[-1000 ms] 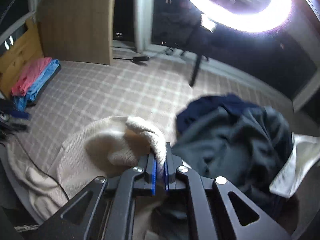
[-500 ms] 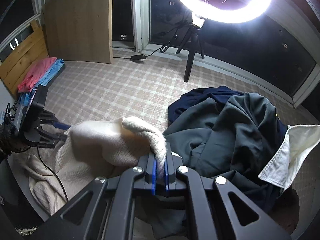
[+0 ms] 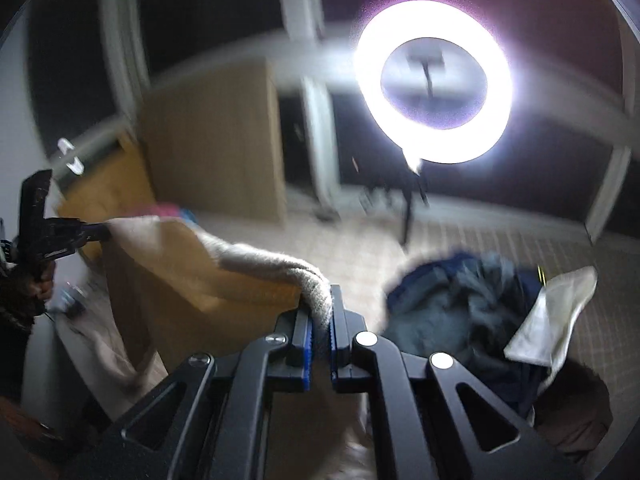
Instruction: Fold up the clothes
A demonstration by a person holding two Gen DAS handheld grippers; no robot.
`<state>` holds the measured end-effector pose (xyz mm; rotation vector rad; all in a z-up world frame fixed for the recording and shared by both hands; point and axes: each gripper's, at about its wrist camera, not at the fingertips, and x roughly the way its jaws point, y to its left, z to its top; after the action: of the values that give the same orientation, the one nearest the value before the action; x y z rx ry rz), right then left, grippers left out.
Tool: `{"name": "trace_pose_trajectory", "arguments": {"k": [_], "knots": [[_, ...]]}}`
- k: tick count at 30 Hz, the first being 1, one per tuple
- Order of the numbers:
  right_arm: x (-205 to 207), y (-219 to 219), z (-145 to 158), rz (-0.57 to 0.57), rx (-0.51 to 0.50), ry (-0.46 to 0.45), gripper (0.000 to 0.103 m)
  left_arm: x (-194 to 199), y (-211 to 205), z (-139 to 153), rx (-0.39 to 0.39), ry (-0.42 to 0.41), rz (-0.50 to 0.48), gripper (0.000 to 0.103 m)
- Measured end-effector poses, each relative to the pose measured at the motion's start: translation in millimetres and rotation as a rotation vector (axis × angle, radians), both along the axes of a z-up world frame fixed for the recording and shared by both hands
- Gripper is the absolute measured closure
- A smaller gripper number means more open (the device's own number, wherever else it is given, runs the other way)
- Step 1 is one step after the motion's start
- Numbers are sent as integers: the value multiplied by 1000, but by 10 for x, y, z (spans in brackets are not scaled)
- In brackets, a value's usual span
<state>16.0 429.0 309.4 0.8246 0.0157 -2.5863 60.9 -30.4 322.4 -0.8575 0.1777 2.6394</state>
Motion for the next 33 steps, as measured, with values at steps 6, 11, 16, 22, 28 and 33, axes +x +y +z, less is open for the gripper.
{"name": "trace_pose_trajectory", "arguments": {"k": [6, 11, 16, 22, 28, 33], "knots": [[513, -322, 1009, 71, -48, 241, 97, 806, -281, 1249, -96, 336, 63, 103], [758, -515, 1151, 80, -3, 285, 97, 1332, -542, 1675, -86, 428, 74, 103], [735, -635, 953, 56, 61, 226, 97, 977, -527, 932, -67, 170, -18, 103], [277, -240, -25, -83, 110, -26, 97, 458, 242, -733, -64, -202, -249, 103], [-141, 253, -1001, -230, 141, -265, 97, 523, 1466, -1742, -114, -349, -516, 82], [-551, 612, -1230, -323, 165, -309, 97, 551, 2229, -2135, -173, -378, -683, 74]]}}
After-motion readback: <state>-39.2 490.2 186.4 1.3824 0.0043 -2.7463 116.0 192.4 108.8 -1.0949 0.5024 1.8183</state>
